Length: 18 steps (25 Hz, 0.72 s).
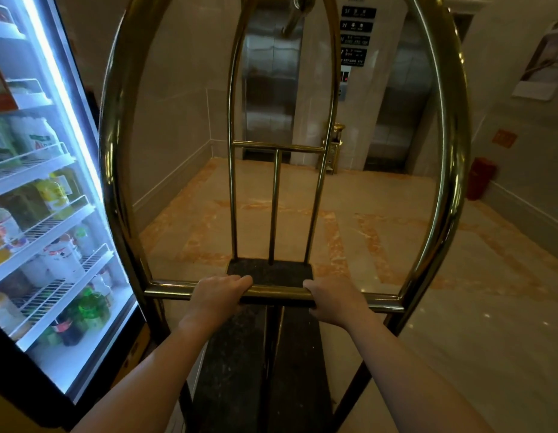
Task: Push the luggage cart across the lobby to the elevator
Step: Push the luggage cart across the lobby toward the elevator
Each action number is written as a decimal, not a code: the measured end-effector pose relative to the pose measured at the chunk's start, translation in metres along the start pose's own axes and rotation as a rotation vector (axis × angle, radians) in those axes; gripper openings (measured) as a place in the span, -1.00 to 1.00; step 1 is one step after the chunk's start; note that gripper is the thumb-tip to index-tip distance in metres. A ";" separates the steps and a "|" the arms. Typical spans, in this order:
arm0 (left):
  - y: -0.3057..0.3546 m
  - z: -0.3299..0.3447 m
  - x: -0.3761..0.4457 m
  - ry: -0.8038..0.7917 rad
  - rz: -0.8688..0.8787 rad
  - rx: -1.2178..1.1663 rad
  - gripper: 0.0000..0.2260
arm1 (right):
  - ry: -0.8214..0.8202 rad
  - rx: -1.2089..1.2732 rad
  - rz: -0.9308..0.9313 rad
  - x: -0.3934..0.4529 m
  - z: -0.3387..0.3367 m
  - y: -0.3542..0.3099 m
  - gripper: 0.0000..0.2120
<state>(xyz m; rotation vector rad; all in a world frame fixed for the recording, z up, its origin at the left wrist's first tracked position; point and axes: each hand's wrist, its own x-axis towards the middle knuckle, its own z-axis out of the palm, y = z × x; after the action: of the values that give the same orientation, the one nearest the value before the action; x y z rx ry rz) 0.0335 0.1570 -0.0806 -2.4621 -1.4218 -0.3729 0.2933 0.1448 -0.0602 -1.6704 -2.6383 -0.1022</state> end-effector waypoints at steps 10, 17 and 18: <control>-0.009 0.024 0.080 -0.056 0.004 -0.017 -0.69 | 0.020 0.018 0.108 0.064 0.017 0.066 -0.91; -0.015 0.051 0.147 -0.086 -0.030 -0.002 -0.70 | 0.015 0.040 0.109 0.115 0.017 0.118 -0.94; -0.018 0.055 0.156 -0.089 -0.035 0.001 -0.70 | 0.019 0.040 0.104 0.123 0.018 0.124 -0.94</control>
<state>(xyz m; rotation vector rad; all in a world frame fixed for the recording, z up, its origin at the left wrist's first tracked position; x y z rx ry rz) 0.0981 0.3099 -0.0751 -2.4846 -1.5018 -0.2729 0.3533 0.3098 -0.0663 -1.7811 -2.5170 -0.0632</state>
